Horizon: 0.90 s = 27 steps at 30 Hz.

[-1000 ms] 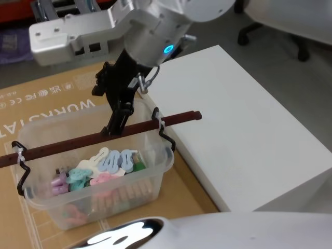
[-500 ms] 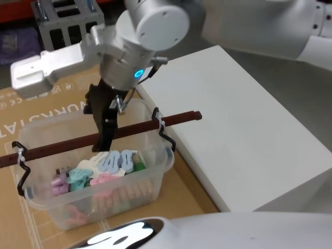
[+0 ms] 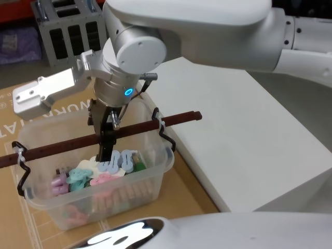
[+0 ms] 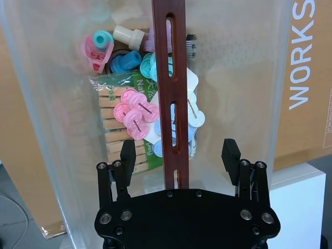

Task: Use one hand to grasp the basket and place it at the designated location.

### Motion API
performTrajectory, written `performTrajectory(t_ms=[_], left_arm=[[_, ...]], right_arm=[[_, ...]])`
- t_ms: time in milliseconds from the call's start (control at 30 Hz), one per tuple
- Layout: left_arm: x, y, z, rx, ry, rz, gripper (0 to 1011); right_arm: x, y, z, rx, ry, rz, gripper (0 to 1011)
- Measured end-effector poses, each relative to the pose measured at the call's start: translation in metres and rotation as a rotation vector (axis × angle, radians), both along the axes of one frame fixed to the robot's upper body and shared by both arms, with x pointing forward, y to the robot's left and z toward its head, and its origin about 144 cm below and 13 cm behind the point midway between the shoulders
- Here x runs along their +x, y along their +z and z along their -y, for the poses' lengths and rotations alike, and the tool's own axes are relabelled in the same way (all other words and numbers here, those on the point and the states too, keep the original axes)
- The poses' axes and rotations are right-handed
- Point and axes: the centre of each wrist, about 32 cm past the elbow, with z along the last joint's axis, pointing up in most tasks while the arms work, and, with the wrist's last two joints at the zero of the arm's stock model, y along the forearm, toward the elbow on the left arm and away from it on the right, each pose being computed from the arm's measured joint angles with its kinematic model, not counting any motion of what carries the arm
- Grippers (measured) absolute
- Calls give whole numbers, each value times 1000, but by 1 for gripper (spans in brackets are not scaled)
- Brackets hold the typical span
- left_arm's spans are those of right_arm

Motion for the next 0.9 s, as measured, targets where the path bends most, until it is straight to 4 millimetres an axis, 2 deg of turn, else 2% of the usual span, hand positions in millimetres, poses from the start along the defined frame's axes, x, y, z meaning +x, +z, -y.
performTrajectory(t_ms=[433, 633, 900], left_arm=[[0, 0, 0, 0, 0, 0, 0], [0, 0, 0, 0, 0, 0, 0], [0, 0, 0, 0, 0, 0, 0]], right_arm=[[2, -10, -7, -31, -19, 2, 983], [3, -10, -5, -30, -21, 2, 841], [3, -10, -3, -25, -26, 0, 589]])
